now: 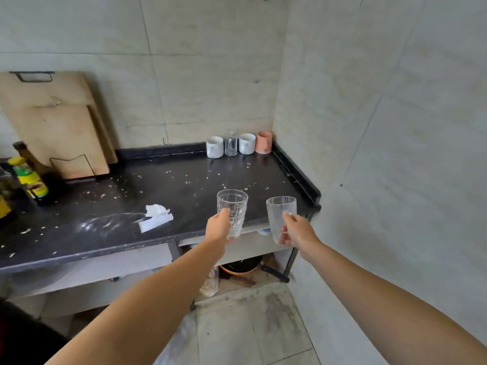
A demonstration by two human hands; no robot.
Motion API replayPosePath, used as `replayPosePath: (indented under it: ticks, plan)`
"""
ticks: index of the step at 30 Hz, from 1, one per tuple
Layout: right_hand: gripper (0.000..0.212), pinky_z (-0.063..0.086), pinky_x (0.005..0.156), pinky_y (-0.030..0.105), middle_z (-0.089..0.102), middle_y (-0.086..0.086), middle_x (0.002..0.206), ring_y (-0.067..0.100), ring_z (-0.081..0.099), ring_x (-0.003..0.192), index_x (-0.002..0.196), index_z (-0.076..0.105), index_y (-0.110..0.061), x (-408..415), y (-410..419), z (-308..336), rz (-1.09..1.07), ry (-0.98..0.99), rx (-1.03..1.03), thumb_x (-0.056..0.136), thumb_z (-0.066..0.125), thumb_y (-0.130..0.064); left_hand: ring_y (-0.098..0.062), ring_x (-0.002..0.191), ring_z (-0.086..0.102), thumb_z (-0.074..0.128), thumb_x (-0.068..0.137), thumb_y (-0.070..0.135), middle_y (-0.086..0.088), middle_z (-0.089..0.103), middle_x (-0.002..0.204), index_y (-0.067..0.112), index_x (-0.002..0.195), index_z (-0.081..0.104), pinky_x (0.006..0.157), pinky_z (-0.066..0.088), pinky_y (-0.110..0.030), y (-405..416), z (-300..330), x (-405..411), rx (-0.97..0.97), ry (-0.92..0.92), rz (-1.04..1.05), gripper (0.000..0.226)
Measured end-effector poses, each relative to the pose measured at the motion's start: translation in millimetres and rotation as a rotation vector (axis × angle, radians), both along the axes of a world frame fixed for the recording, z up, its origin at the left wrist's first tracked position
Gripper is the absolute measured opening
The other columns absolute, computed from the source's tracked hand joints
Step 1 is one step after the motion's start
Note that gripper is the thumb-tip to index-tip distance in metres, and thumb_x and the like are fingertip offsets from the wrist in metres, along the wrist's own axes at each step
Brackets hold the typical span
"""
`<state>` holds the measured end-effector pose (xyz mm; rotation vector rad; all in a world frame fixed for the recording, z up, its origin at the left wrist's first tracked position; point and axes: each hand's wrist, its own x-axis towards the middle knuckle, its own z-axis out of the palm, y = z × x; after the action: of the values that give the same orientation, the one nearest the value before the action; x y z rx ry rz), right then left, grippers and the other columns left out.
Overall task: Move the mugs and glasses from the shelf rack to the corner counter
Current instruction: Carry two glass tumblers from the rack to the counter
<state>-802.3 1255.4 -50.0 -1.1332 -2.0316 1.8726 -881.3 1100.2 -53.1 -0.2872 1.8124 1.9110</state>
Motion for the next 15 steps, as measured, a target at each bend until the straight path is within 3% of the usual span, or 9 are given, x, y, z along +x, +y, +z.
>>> replayPosePath:
  ticks: [2, 5, 9, 12, 15]
  plan:
    - [0.027, 0.057, 0.068, 0.036, 0.045, 0.005, 0.068, 0.015, 0.047, 0.059, 0.093, 0.054, -0.006, -29, 39, 0, 0.005, -0.006, 0.006, 0.101, 0.041, -0.028, -0.019, 0.071, 0.052, 0.04, 0.095, 0.023, -0.003, 0.052, 0.074, 0.013, 0.083, 0.054, 0.074, 0.048, -0.034, 36, 1, -26, 0.013, -0.021, 0.0, 0.021]
    - [0.032, 0.059, 0.077, 0.045, 0.048, 0.005, 0.067, 0.017, 0.05, 0.056, 0.079, 0.054, -0.01, -68, 83, -5, 0.008, -0.031, 0.012, 0.1, 0.041, -0.029, -0.023, 0.085, 0.056, 0.042, 0.094, 0.025, -0.005, 0.056, 0.083, 0.01, 0.1, 0.057, 0.086, 0.051, -0.039, 77, -2, -61, 0.031, -0.059, 0.006, 0.023]
    - [0.03, 0.056, 0.062, 0.033, 0.049, 0.007, 0.068, 0.018, 0.049, 0.057, 0.08, 0.053, -0.01, -118, 127, -13, -0.03, -0.022, -0.066, 0.1, 0.041, -0.028, -0.025, 0.093, 0.057, 0.041, 0.095, 0.029, -0.007, 0.058, 0.098, 0.012, 0.113, 0.057, 0.089, 0.05, -0.038, 125, -10, -113, 0.02, -0.087, 0.023, 0.029]
    - [0.032, 0.058, 0.064, 0.032, 0.057, 0.011, 0.078, 0.021, 0.058, 0.067, 0.093, 0.057, -0.004, -155, 152, -25, 0.004, -0.056, -0.04, 0.101, 0.04, -0.029, -0.022, 0.093, 0.057, 0.037, 0.097, 0.028, -0.006, 0.057, 0.091, 0.011, 0.101, 0.055, 0.094, 0.05, -0.038, 153, -20, -149, -0.01, -0.103, 0.001, 0.025]
    - [0.036, 0.058, 0.062, 0.027, 0.062, 0.014, 0.094, 0.022, 0.064, 0.076, 0.111, 0.057, -0.001, -208, 181, -39, 0.023, -0.065, -0.016, 0.101, 0.039, -0.031, -0.015, 0.076, 0.054, 0.038, 0.095, 0.026, -0.002, 0.055, 0.078, 0.015, 0.072, 0.05, 0.087, 0.048, -0.035, 185, -30, -203, -0.034, -0.082, -0.03, 0.028]
